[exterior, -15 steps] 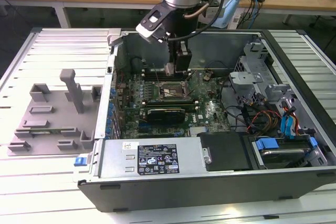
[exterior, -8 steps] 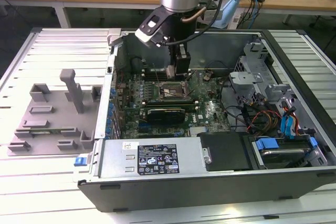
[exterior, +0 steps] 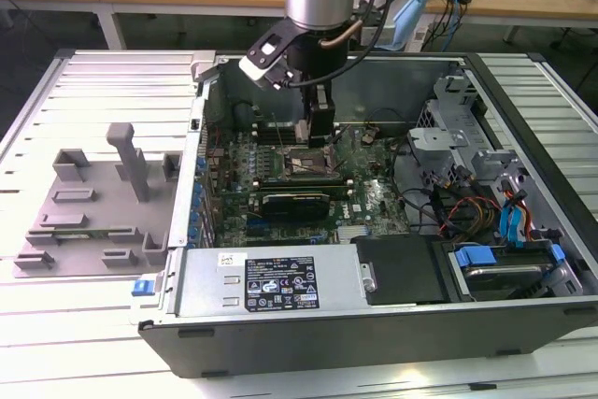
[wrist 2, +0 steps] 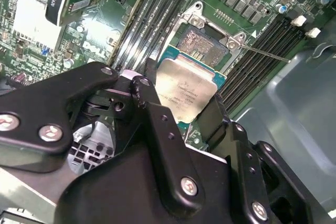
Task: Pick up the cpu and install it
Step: 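Place the cpu into insertion slot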
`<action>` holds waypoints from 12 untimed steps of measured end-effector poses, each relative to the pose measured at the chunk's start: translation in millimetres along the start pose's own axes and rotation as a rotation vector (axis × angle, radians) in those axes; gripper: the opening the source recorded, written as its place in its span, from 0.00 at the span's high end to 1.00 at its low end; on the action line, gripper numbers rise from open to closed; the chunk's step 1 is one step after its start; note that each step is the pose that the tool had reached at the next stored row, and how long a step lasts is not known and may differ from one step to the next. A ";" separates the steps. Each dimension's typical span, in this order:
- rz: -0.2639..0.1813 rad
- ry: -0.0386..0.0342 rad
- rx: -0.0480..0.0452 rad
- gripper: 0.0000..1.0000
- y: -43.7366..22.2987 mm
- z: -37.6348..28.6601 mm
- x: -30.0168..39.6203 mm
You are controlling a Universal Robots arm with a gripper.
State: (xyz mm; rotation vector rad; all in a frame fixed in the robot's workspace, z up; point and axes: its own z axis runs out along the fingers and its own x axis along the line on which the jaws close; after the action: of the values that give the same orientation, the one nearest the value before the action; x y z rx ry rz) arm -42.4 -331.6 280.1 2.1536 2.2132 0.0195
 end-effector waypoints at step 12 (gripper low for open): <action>0.001 0.0073 -0.0001 0.45 -0.9 14.8 1.6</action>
State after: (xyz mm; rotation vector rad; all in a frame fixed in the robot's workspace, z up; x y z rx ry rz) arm -42.6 -330.4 265.3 2.1575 2.2165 0.0276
